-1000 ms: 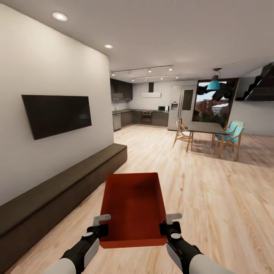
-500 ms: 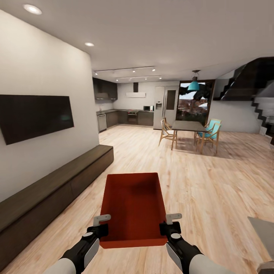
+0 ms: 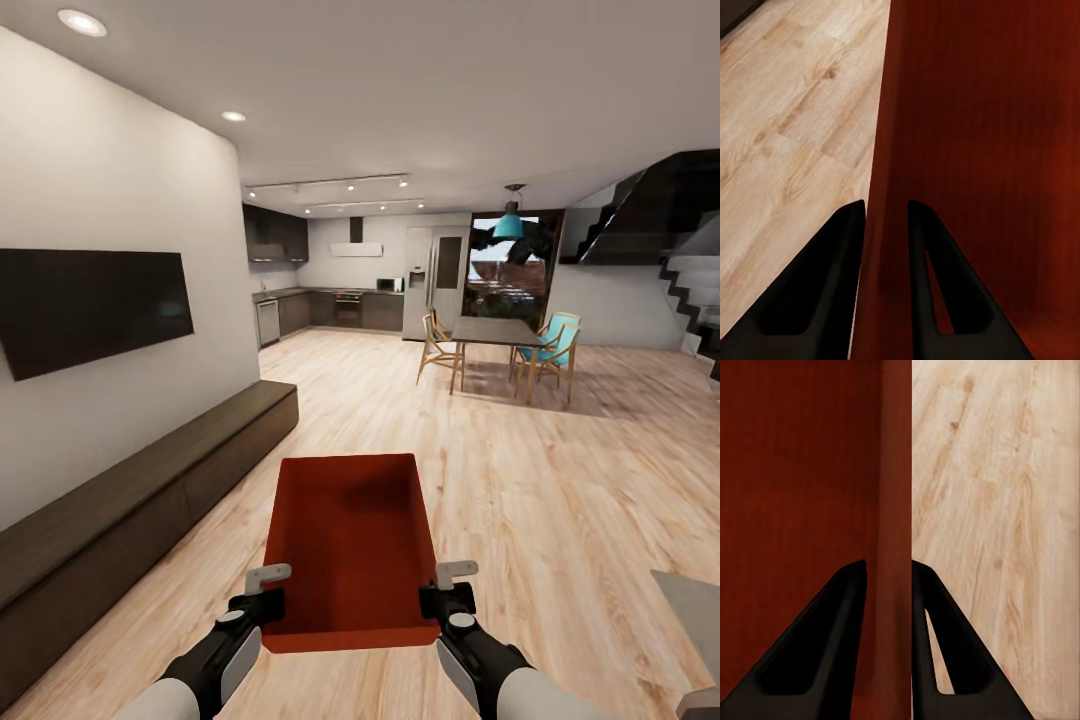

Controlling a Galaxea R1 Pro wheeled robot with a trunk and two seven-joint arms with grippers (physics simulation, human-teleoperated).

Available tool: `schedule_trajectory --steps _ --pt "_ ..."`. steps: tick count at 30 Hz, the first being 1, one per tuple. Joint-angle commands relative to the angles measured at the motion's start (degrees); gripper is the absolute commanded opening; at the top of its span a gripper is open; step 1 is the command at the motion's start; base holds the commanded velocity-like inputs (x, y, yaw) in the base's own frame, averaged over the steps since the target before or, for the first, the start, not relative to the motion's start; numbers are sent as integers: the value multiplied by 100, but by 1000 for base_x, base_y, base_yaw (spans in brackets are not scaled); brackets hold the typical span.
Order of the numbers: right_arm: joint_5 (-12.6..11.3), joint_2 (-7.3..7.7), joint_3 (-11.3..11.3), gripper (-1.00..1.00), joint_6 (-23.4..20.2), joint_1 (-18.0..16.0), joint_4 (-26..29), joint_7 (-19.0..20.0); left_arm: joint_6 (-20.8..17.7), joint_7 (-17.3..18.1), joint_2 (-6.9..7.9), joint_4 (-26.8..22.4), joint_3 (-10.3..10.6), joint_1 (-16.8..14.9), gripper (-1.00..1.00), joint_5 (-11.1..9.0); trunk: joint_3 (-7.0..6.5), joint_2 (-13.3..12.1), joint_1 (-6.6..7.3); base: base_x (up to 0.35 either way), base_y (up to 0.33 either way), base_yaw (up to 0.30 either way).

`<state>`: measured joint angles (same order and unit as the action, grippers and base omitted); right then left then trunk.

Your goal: Move the two storage containers from the living room to the garage. In the garage, place one container on the floor and stack the other container on top of it (either order is fine).

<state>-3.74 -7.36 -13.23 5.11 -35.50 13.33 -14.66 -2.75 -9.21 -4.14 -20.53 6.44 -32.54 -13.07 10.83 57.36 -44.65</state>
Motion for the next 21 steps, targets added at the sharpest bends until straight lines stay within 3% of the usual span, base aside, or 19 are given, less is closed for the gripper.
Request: schedule_trajectory --steps 1,9,21 --pt "40 -2 92 -100 41 -10 11 -49 -32 -266 1 4 49 2 -100 -28 7 5 -2 201 0 0" --pt "38 -2 93 -100 43 -10 11 -51 -32 -257 10 5 36 2 -100 -28 7 5 -2 301 0 -19" --pt "36 -2 92 -100 43 -10 11 -47 -32 -256 11 5 33 2 -100 -28 7 5 -2 322 0 -263"
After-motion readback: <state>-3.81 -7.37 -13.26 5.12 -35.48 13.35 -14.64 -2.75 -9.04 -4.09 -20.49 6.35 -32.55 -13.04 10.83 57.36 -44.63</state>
